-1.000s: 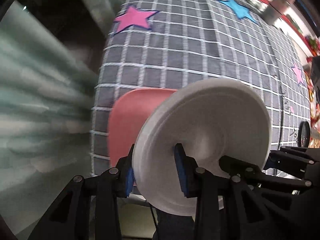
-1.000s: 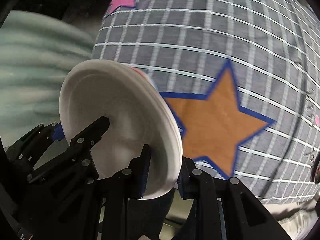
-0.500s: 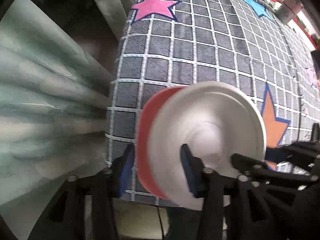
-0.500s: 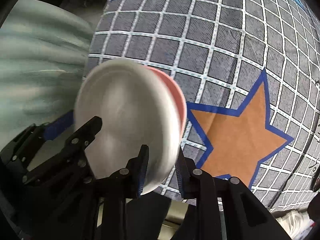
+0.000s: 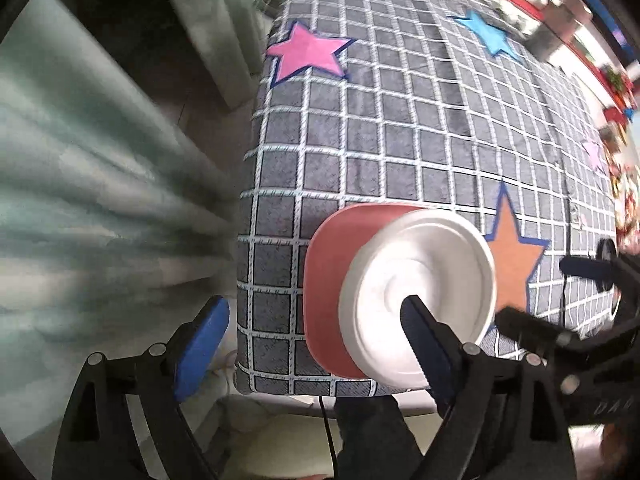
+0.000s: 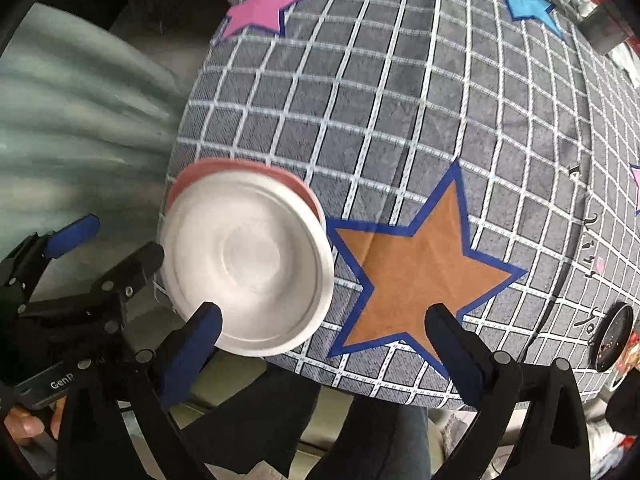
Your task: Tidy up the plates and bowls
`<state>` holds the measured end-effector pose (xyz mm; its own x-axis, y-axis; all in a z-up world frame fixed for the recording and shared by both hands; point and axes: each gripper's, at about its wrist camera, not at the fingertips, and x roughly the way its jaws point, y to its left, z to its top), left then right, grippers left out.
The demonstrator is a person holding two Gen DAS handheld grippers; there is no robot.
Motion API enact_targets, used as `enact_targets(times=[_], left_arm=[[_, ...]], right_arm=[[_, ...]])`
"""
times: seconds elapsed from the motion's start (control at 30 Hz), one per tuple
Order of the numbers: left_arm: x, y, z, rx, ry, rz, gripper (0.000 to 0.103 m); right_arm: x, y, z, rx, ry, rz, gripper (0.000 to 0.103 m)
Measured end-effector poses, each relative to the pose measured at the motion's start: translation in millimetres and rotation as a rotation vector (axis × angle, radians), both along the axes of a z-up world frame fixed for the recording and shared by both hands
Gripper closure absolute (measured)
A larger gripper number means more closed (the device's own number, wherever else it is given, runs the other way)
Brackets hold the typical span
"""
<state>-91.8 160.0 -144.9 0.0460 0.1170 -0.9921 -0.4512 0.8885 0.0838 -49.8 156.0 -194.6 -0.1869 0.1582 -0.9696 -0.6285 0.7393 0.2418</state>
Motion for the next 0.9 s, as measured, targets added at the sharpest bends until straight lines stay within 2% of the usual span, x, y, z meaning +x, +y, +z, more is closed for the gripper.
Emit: enact_targets(times=[0.13,0.23,0.33,0.5,0.67,0.9], left_arm=[[6,-23,8,0.102,0.011,-0.126,0.013],[6,-38,6,0.107,0.04,-0.199,0.013],[6,-48,4,0.097,0.054,-0.243,0.013],[11,-50,7,0.096,0.043,-0.256,0.013],[13,-54,5,0.092,0.052,-0.264,0.013],[12,-55,3,0.091,0.063,-0.254,0.013]], right_arm=[[14,6,23,0.034,-0.061,-0.035,0.001],[22,4,38,0.035,-0.123,-0.057,0.001],[26,-8,45,0.025,-0.118,-0.1,0.001],[17,-8,35,-0.007,-0.088,-0.088,0.001],[12,-8,41,-0.017,-0.111,-0.058,0.001],[12,-16,40,-0.013,-0.096,-0.077,0.001]])
